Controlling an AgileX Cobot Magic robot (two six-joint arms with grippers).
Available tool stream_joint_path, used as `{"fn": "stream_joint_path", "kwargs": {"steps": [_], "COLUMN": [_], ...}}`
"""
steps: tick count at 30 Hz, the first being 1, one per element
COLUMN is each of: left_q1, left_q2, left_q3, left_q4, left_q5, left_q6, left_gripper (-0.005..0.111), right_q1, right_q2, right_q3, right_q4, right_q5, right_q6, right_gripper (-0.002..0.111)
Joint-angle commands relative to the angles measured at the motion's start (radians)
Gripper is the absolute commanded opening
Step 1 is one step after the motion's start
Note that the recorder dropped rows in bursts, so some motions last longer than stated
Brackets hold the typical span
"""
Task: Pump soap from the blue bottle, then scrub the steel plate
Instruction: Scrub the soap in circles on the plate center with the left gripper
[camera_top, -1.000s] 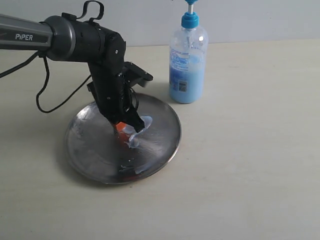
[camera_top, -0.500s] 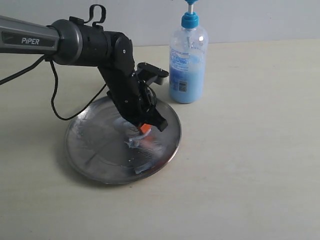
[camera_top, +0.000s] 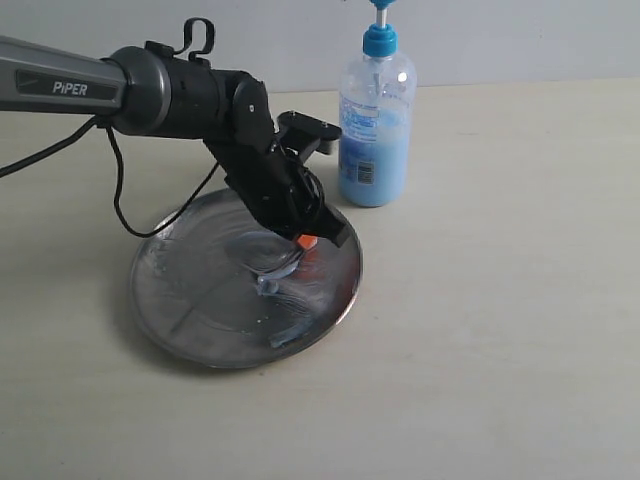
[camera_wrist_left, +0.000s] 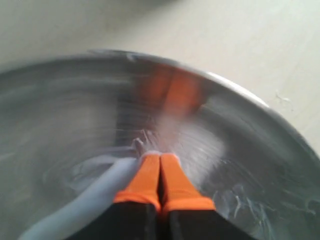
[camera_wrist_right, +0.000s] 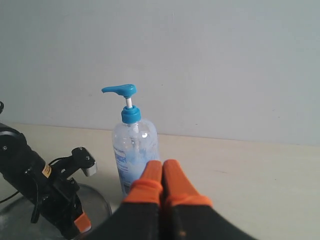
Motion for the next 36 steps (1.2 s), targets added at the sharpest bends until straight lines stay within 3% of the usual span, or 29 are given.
{"fn": "stream_joint_path", "kwargs": {"steps": [1,11,18,23,31,36], "left_q1": [0.03,0.058,0.058,0.057,0.057,0.057], "left_q2": [0.059,0.059,0.059,0.059,0.059,0.046], "left_q3": [0.021,0.021,0.021,0.021,0.021,0.021], "left_q4": [0.09,0.315,0.32,0.211,-0.132,-0.12], "left_q5": [0.066,0.201,0.244,0.271,0.271,0.313], "left_q6": [-0.055,-0.171,-0.171,-0.109,0.081,0.103], "left_gripper": [0.001,0.001,0.001,0.001,0.001,0.001], "right_q1": [0.001,0.001,0.001,0.001,0.001,0.001], "right_q2": [-0.006,-0.006,-0.006,-0.006,-0.006,-0.006], "right_q3": [0.005,0.005,0.005,0.005,0.005,0.005], "right_q4": [0.003,0.007,0.007,0.007,0.007,0.007], "right_q5": [-0.008,-0.008,-0.008,-0.008,-0.008,-0.008], "right_q6": [-0.009,-0.009,-0.009,-0.009,-0.009,-0.009], "right_gripper": [0.0,0.0,0.0,0.0,0.0,0.0]}}
